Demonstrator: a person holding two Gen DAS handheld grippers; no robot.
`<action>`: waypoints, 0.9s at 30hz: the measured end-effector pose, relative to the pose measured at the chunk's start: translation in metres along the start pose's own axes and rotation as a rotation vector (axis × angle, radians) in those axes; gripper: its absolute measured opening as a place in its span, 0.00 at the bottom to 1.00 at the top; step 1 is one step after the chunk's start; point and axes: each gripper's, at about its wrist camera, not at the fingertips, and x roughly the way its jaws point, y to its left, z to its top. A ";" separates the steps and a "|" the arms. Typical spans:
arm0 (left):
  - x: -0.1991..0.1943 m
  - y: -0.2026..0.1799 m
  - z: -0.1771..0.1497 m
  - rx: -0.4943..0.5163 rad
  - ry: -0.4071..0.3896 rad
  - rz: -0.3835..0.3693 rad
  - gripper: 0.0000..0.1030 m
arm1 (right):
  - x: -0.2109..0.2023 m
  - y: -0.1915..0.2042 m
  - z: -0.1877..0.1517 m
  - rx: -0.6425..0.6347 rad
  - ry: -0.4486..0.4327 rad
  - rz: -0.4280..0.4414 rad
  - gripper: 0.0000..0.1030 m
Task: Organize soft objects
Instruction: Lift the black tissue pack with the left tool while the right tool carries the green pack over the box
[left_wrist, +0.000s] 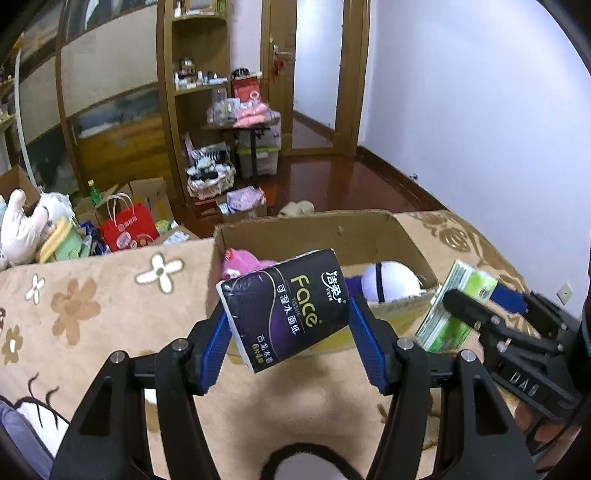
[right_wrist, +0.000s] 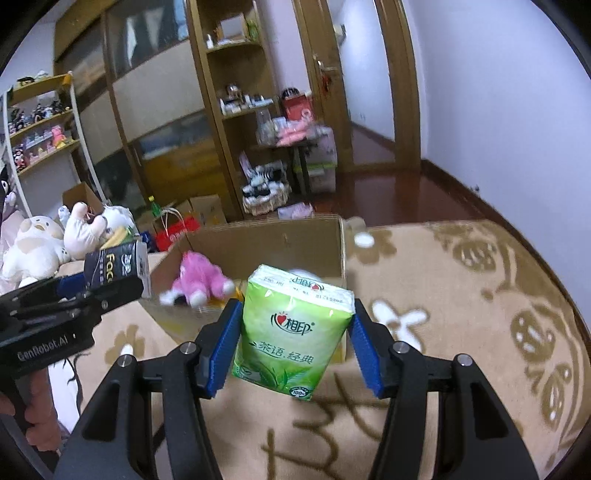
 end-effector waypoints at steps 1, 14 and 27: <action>-0.002 0.001 0.002 0.009 -0.013 0.008 0.59 | 0.000 0.001 0.005 -0.006 -0.011 0.002 0.59; -0.001 0.007 0.013 0.042 -0.087 0.019 0.59 | 0.022 0.022 0.040 -0.085 -0.070 0.033 0.59; 0.040 0.012 0.021 0.045 -0.084 0.026 0.60 | 0.065 0.016 0.059 -0.128 -0.056 0.056 0.59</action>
